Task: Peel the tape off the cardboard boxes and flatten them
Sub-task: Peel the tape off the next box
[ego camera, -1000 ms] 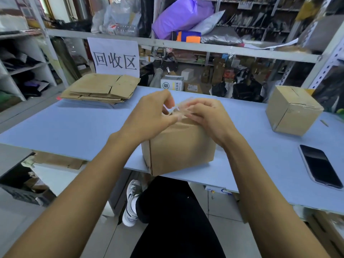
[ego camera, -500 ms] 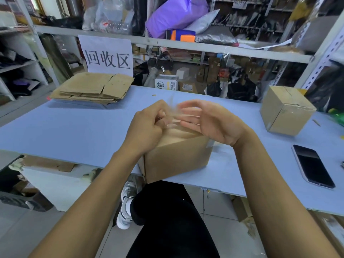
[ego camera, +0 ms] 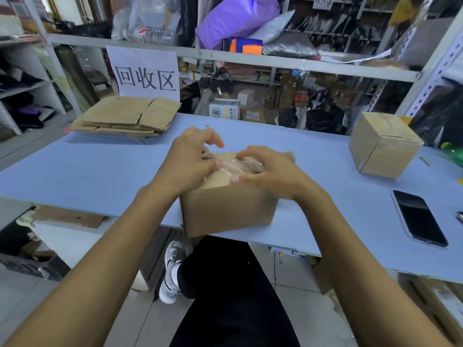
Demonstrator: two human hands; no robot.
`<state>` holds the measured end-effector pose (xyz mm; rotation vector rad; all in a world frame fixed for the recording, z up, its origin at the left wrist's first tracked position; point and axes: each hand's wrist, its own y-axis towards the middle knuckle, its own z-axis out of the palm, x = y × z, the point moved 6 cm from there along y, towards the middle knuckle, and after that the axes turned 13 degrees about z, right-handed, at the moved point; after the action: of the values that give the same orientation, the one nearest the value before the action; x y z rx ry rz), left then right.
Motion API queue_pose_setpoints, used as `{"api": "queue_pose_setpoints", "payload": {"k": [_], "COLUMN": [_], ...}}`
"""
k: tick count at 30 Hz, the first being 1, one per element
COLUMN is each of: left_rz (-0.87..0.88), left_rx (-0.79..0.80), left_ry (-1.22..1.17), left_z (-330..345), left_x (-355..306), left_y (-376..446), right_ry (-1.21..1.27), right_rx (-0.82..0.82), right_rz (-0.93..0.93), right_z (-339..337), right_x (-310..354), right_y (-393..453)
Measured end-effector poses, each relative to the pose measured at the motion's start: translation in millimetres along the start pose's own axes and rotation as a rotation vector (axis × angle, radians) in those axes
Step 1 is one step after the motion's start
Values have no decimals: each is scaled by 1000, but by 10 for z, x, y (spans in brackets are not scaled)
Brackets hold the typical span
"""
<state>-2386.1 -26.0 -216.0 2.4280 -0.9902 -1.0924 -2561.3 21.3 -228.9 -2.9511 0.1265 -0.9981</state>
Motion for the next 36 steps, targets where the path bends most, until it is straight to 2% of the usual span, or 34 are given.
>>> {"api": "queue_pose_setpoints", "payload": {"k": [4,7,9,13,17,19,22,24,28,32,36], "left_rz": [-142,-150,-96,-53,-7,-46,-204,-212,-148,-123,-96], "left_rx": [-139,-237,-177,105,138,65,-140,-145,-30,-22,-69], "left_ry": [33,52,63,-45,-1,-23,-335,-470,-280,22,70], "left_z": [-151,-131,-81,-89,-19,-39,-222,-291,-352,-380,-417], "left_x": [122,91,71,156,197,194,259,252,265,507,510], "left_y": [8,-79,-111,-71,22,38,15,7,-12,-58,-107], "right_ry": [4,2,-1,6,-103,-157,-179,-197,-200,-197,-224], "right_rx": [-29,-125,-148,-146,-56,-17,32,34,-24,-80,-106], "right_rz": [-56,-87,-94,-90,-72,-53,-41,-31,-55,-65,-83], "right_z": [214,351,410,411,413,408,346,299,306,342,357], "right_x": [200,255,220,182,212,195,208,289,442,395,390], "right_y": [-9,31,53,98,113,113,129,181,314,319,317]}}
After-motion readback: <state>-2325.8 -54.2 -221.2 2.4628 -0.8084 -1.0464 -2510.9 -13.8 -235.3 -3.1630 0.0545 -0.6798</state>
